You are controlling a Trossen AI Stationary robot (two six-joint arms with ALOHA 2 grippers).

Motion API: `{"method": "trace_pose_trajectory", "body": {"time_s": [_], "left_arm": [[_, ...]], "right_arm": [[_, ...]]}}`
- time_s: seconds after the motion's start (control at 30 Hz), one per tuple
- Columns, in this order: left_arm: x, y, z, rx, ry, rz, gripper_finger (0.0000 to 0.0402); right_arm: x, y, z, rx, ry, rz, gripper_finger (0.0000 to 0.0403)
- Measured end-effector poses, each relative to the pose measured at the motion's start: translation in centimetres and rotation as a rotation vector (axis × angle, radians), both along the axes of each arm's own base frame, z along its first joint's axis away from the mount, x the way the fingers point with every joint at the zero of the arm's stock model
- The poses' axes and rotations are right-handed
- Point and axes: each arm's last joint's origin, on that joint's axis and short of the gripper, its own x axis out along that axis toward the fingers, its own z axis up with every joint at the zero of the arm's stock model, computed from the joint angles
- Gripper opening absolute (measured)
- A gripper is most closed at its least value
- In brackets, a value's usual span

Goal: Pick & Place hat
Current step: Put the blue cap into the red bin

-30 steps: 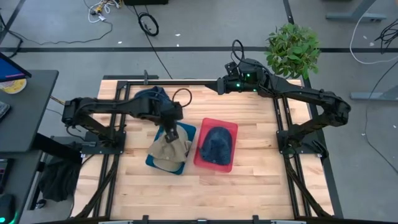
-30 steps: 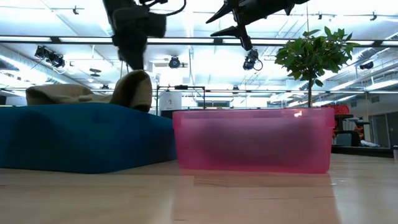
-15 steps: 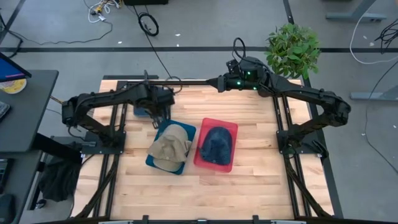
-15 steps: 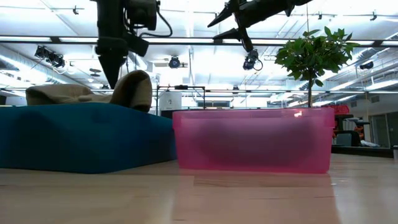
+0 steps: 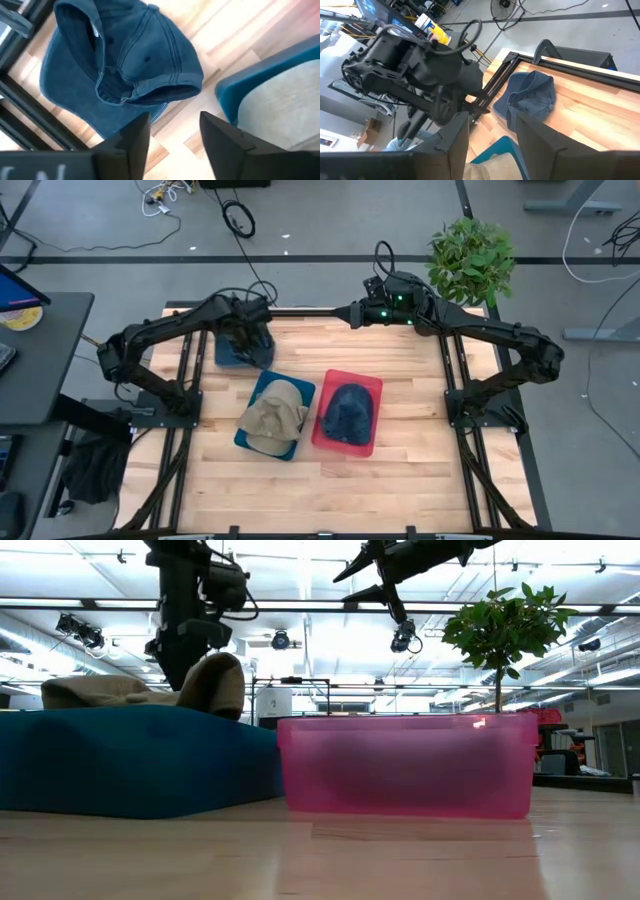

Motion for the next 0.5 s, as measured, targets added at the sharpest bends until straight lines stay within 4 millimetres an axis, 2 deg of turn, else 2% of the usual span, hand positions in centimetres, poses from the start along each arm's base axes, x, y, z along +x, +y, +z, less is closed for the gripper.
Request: {"method": "trace_pose_trajectory", "body": {"time_s": [0.07,0.2,0.5], "left_arm": [[-0.1,0.1,-0.7,-0.012,0.001,-0.002,0.0193],[-0.4,-0.3,-2.8,-0.089,0.018,-0.121,0.0209],[-2.1,-1.2,-7.2,-0.138,0.161,-0.286,0.0194]], "right_arm": [[0.0,0.0,0.0,0.007,-0.002,-0.002,0.0164],[0.0,0.0,0.0,0.015,-0.004,-0.004,0.0164],[0.0,0.1,0.0,0.021,-0.006,0.02,0.0164]]}}
